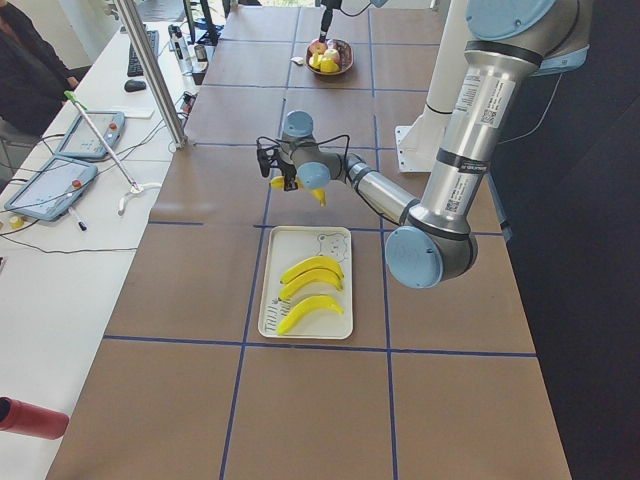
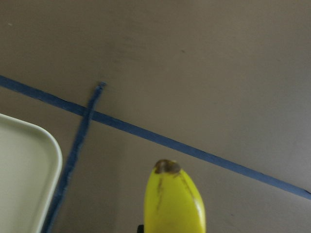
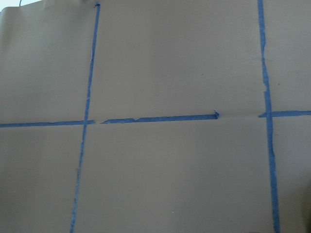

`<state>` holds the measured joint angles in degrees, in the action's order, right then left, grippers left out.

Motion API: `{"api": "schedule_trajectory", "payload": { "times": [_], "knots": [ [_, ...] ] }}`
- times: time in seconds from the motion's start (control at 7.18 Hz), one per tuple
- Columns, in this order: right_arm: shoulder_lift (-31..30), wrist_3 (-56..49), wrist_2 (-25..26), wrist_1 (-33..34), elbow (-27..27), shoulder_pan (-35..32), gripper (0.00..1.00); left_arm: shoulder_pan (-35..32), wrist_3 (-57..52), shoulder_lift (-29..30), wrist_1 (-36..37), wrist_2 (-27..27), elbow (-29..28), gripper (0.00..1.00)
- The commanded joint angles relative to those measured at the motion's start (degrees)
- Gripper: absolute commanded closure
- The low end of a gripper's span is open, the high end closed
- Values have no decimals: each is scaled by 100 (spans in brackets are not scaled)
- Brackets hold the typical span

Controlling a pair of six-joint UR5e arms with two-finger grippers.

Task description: Transfer all bananas from basket to plate

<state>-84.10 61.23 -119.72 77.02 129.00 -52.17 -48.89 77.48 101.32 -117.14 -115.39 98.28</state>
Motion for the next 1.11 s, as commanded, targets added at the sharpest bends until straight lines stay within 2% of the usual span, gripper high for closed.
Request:
{"api": "schedule_trajectory", "payload": {
  "times": [0.0, 0.14, 0.28, 0.42, 0.56, 0.7, 0.84, 0.97],
  "knots": [
    [-194, -358, -148, -3, -68, -337, 0, -68, -251, -559, 16, 17, 103, 86],
    [-229, -366, -157, 6, -112, -399, 0, -59, -259, -718, -2, 17, 173, 10],
    [-368, -427, -270, 14, -112, -582, 0, -50, -260, -780, -11, 226, 261, 0],
    [-431, -793, -506, 128, -243, -889, 0, -50, -268, -781, -11, 262, 375, 0],
    [-440, -1528, -509, 660, -261, -1109, 0, -59, -268, -807, -2, 237, 611, 0],
    [-405, -2710, -509, 1422, -305, -1433, 0, -103, -277, -912, 50, 158, 970, 0],
    [-396, -4018, -517, 1969, -566, -1941, 0, -373, -695, -1130, 94, -86, 1287, 0],
    [-431, -4875, -674, 2070, -900, -2390, 0, -1002, -1708, -1124, 495, -489, 1308, 0]
  ]
}}
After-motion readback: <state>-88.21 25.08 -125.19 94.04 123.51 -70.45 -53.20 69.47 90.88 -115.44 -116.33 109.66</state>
